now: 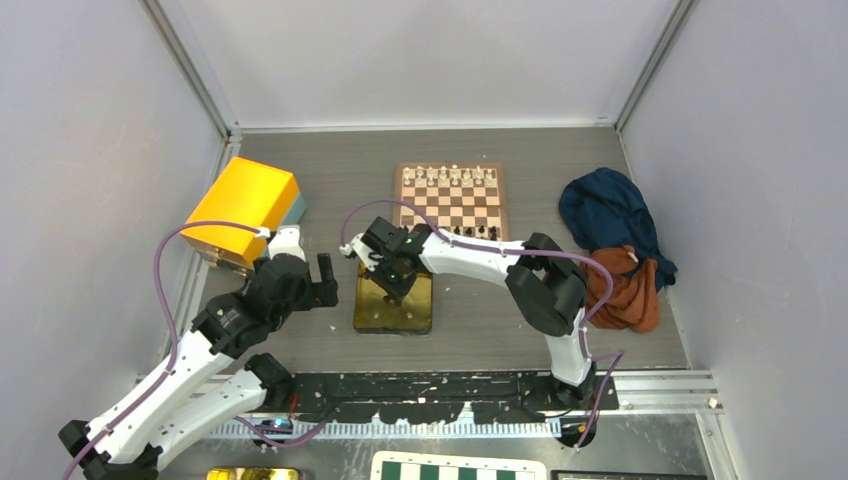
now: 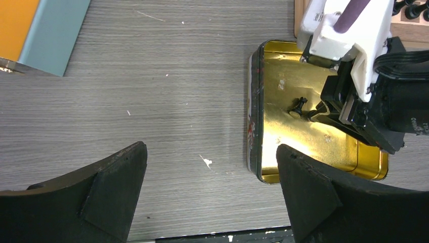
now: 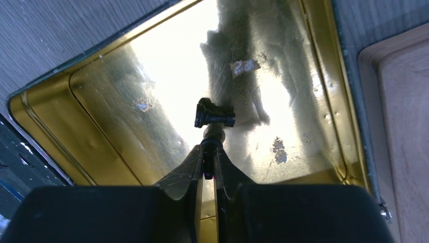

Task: Set up the chess pieces on the board
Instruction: Pick up the chess piece from the storage box, then place the chess piece on the chessboard.

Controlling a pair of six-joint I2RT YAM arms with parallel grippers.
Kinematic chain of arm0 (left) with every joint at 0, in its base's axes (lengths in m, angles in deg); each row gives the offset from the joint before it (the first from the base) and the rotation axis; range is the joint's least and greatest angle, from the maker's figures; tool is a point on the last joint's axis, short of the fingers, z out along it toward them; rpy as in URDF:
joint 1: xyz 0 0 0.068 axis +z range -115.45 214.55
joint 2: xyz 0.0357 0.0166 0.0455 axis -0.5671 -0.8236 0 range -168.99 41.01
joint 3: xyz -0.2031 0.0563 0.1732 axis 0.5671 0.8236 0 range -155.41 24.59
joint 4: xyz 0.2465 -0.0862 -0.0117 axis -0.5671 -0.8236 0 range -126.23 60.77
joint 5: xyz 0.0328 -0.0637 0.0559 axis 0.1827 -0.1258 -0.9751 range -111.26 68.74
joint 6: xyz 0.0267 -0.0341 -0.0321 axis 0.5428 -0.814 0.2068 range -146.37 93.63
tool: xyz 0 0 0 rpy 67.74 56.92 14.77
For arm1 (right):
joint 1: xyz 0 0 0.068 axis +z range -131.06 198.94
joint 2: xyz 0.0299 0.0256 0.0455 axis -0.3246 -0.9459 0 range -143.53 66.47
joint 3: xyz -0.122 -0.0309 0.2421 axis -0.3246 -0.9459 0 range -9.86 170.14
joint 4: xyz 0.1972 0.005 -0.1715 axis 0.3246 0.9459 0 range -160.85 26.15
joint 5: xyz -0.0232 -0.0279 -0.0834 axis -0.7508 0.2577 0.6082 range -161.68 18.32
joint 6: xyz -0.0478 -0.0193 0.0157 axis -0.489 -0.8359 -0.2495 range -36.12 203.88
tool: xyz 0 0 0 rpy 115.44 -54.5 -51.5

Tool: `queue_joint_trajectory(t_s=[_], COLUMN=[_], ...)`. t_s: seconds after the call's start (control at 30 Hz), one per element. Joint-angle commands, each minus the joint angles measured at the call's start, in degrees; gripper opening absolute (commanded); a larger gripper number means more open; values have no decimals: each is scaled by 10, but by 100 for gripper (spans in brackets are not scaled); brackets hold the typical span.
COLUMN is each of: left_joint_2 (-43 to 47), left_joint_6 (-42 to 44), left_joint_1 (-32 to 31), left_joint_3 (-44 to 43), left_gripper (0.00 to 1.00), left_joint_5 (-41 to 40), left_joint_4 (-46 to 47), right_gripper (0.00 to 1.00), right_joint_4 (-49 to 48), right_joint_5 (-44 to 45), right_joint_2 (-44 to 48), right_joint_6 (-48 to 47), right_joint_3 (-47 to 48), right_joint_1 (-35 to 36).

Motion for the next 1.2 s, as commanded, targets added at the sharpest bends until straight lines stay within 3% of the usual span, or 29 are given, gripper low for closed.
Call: queue_joint_trajectory(t_s=[0.0,0.53,1.17], left_joint_2=[5,2,17], left_joint_6=[3,4,0], left_joint_1=[-1,-1,-1], left_joint_3=[-12,-13,-6], left_gripper=[100,100,100], left_joint_5=[-16,-13,-14], left_joint_4=[12,17,7], right_gripper=[1,1,1], right_joint_4=[14,90,113], right_joint_5=[14,107,165], right_joint_2=[43,33,-13], right_joint_6=[16,92,180], right_joint_3=[47,163,229], right_joint_1=[3,0,-92])
